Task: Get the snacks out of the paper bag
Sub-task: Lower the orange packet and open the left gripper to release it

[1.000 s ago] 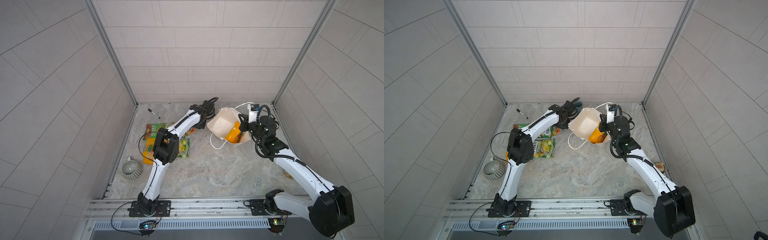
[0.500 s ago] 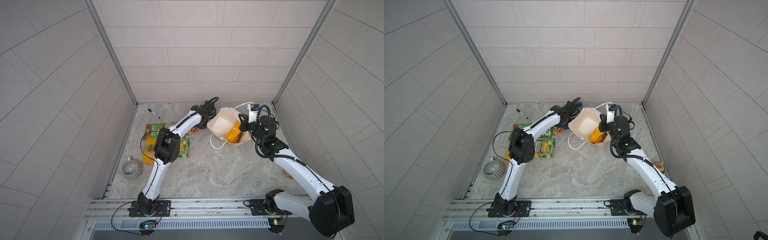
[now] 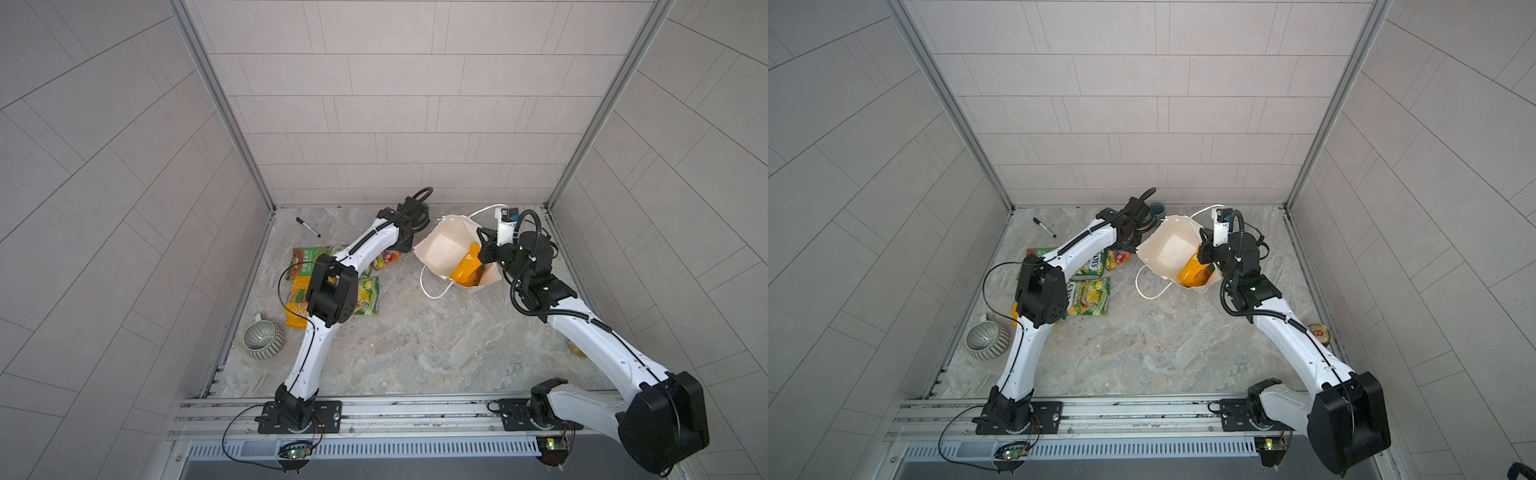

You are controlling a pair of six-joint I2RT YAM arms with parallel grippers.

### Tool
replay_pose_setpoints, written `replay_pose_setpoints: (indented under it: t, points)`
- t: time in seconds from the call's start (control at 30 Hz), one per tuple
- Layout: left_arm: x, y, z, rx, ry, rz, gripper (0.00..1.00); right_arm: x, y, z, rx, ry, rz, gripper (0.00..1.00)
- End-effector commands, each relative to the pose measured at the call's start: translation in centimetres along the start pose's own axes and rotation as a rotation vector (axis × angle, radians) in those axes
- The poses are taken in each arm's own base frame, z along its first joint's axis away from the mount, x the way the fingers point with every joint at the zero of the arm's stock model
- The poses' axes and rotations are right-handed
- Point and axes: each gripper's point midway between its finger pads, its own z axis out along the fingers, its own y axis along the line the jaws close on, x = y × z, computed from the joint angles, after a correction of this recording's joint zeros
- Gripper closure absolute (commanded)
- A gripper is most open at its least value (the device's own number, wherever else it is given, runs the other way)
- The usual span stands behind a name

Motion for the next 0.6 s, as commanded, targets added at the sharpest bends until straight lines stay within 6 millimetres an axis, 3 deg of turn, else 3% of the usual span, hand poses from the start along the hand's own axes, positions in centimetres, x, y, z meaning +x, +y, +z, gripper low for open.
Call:
replay_pose_setpoints:
  t: [0.0,0.27,0.4,0.5,0.57]
  points:
    - [-0.9,0.5,-1.2,0.008,-0.016,0.003,0.46,-1.1,0.1,-0.5,-0.004,-0.03,0.009,1.0]
    - [-2.8,1.8,-8.1,0.08,-0.152,-0.024,0.44,-1.3,0.5,-0.4,-0.023,-0.022,0.006,1.0]
    - [-3.8,3.9,-13.5,0.101,-0.308,-0.061,0.44,-1.7,0.8,-0.5,-0.035,-0.011,-0.013,1.0]
    - [-4.7,5.5,-18.7,0.158,-0.526,-0.106,0.44,-1.6,1.3,-0.3,-0.059,0.006,-0.011,1.0]
    - [-4.5,6.5,-21.6,0.2,-0.645,-0.141,0.33,-1.4,1.5,-0.1,-0.065,0.017,-0.012,1.0]
